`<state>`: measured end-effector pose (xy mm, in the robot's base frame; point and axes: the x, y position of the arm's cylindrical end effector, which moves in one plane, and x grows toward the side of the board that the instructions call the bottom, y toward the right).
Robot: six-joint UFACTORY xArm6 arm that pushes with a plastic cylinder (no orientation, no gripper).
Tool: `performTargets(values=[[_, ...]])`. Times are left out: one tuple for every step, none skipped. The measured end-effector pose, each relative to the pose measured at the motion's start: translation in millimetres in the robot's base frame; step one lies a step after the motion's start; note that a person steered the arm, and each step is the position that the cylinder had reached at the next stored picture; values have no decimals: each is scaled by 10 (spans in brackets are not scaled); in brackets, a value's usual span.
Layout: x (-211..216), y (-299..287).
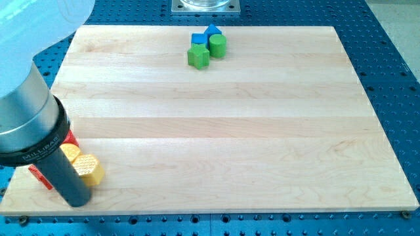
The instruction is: Move the red star into the hexagon
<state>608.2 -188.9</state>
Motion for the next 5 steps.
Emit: performTargets(values=[[5, 0], [7, 0], [100, -1], [101, -363], [34, -1123]])
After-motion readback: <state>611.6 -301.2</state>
